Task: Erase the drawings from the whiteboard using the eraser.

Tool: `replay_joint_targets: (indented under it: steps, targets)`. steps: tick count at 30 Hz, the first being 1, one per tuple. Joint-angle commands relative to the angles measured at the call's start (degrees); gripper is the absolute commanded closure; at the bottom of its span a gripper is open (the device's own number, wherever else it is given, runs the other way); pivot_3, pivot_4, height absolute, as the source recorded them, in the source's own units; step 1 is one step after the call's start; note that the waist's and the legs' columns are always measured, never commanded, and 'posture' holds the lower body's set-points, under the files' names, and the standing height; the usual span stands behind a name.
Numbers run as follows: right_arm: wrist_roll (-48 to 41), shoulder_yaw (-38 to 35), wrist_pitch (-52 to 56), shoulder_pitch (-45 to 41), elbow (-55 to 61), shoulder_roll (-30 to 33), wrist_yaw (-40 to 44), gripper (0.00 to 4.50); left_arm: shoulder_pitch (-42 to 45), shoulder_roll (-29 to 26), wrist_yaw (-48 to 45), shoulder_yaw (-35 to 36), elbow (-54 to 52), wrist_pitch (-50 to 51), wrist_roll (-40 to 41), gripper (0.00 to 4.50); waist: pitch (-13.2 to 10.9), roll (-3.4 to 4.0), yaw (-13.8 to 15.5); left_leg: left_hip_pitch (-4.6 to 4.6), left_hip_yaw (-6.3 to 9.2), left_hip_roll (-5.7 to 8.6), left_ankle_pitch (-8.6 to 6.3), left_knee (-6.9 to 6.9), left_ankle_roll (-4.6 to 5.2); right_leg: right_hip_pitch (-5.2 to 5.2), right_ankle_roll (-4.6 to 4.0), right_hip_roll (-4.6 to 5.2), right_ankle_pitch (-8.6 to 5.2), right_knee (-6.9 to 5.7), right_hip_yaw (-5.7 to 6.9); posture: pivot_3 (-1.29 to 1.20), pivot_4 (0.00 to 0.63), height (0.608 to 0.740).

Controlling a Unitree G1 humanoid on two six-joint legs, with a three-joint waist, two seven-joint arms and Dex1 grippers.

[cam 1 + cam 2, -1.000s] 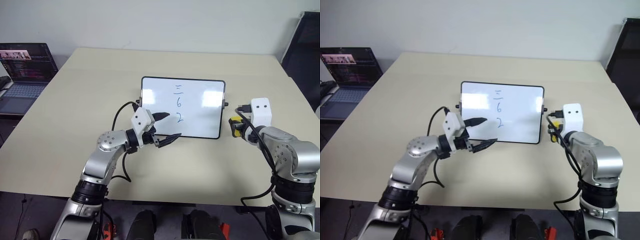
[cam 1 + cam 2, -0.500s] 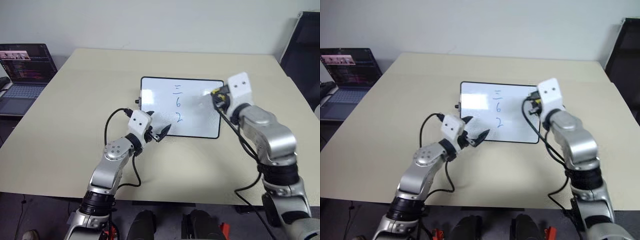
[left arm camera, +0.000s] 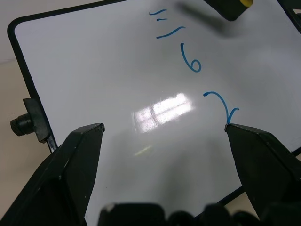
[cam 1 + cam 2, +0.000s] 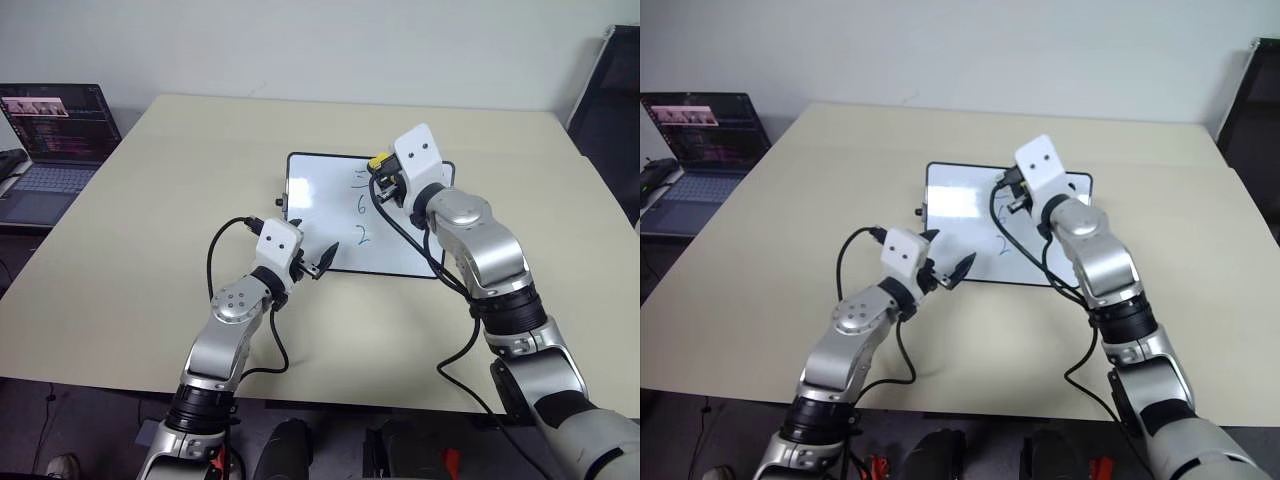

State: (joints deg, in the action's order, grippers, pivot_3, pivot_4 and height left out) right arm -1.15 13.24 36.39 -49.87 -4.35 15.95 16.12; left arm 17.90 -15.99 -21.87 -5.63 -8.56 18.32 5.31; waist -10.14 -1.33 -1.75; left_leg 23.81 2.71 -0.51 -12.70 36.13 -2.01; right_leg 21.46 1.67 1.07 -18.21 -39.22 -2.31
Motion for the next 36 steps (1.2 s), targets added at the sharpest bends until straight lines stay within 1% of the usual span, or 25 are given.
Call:
replay_joint_targets:
  steps: [1,10,22,30,36]
  targets:
    - [3.2,2.0,-4.4,-2.9,-1.7,0.8,2.0,3.53,0.7,-0.4,0.4,1.2,-3.0,-0.3,-0.1,0.0,0.0,0.0,0.0,0.0,0.0,0.0,0.0,0.0,0.0,0.0,0.0,0.0,0.0,0.0,0.01,0.0,0.15,0.74]
    - [5.7,2.0,-6.8,-7.4,-9.2,-1.4,4.7,3.53,0.8,-0.2,1.8,2.0,-4.7,1.0,-0.2,0.0,0.0,0.0,0.0,0.0,0.0,-0.01,0.0,0.0,0.0,0.03,0.0,0.0,0.0,-0.02,0.0,0.0,0.15,0.74]
    - [7.2,2.4,-7.3,-10.2,-14.3,-3.7,8.2,3.53,0.4,0.0,4.1,3.1,-7.9,3.4,-0.1,0.0,0.0,0.0,0.0,0.0,-0.01,-0.01,0.0,0.0,-0.01,0.06,0.0,0.01,0.0,-0.08,0.0,0.0,0.15,0.74]
    - [8.3,3.3,-7.8,-11.7,-17.7,-3.5,11.4,3.53,-0.3,0.8,5.6,2.7,-10.0,4.7,-0.1,0.0,0.0,0.0,0.0,0.0,-0.01,-0.01,0.0,0.01,-0.01,0.07,0.0,0.01,0.0,-0.11,0.0,0.0,0.15,0.74]
    - [10.0,4.6,-11.2,-14.0,-22.8,-1.8,15.4,3.53,-0.4,2.0,6.7,1.9,-10.2,5.0,-0.4,0.0,0.0,0.0,-0.1,-0.02,-0.03,-0.01,0.0,0.04,-0.01,0.08,0.0,0.01,0.0,-0.19,0.0,0.0,0.15,0.74]
